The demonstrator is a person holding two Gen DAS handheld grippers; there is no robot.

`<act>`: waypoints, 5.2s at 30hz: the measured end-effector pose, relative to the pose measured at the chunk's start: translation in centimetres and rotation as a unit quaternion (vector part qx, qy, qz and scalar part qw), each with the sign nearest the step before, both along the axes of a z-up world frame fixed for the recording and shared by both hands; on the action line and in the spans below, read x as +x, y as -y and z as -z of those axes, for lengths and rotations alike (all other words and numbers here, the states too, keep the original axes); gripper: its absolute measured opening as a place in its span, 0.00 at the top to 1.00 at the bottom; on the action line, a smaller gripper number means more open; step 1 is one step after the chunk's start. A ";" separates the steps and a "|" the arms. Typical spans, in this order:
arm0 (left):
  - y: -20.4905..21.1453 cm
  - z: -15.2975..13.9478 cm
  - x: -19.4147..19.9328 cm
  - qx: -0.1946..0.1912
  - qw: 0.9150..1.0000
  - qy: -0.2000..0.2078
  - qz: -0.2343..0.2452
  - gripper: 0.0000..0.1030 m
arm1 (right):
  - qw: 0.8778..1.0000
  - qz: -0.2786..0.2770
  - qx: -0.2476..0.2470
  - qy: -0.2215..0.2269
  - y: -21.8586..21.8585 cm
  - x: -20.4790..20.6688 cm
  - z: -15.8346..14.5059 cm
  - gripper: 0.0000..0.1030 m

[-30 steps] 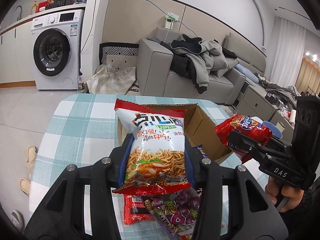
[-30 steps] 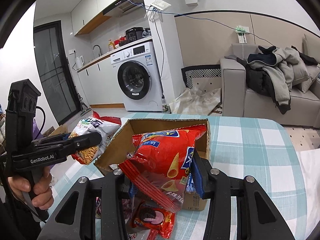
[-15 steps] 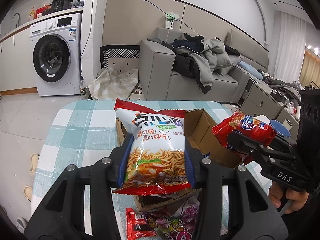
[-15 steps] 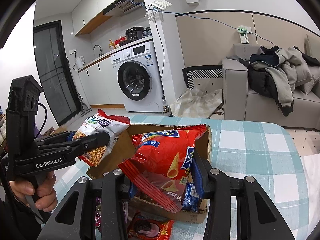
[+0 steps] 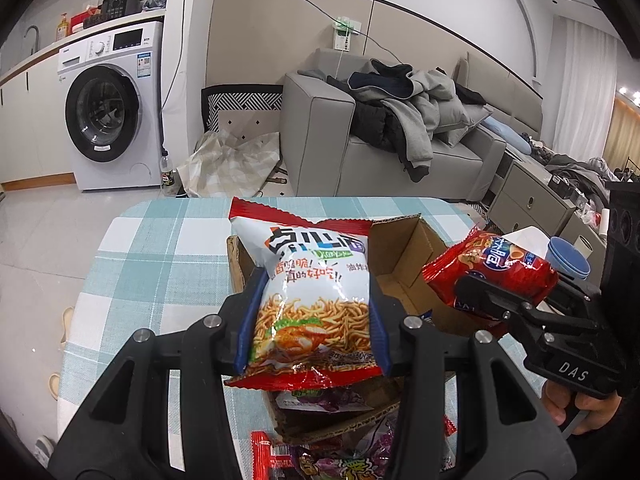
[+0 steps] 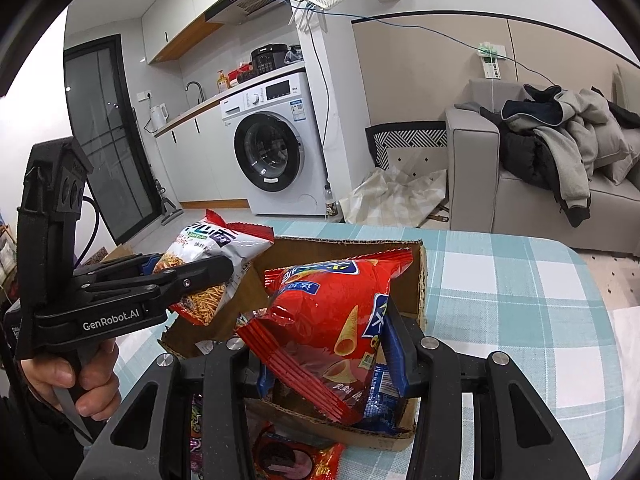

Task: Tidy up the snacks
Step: 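Carry the noodle bag and red chip bag with both grippers over the box, then lower both bags into the box and open both grippers, then move the right gripper to the white snack bag while the left gripper approaches the purple candy bag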

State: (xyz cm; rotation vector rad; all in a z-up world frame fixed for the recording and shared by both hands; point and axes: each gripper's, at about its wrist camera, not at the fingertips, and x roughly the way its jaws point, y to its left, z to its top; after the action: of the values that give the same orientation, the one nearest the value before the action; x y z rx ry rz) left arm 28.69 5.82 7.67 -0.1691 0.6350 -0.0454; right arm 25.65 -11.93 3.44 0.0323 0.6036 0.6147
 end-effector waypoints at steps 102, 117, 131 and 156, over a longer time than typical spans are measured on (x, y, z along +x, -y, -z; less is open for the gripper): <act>-1.4 2.5 -14.1 -0.003 0.998 -0.057 -0.020 0.01 | 0.995 0.023 -0.036 -0.087 2.4 -9.9 4.5 0.00; -2.2 5.0 -16.1 -0.007 0.996 -0.083 -0.034 0.01 | 0.989 -0.012 -0.044 -0.140 -0.2 -12.6 8.1 0.00; -2.1 7.3 -16.4 -0.002 0.994 -0.108 -0.035 0.01 | 0.985 -0.032 -0.052 -0.161 -2.9 -13.0 9.9 0.00; -0.9 8.8 -14.7 -0.008 0.992 -0.125 -0.020 0.01 | 0.988 -0.060 -0.029 -0.141 -1.9 -14.6 9.6 0.43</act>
State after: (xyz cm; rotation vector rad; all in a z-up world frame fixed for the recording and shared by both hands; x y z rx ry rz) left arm 13.95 6.67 -1.17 -0.2042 0.8814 0.0107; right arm 11.04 -10.00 -6.21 0.0277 0.9027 0.7152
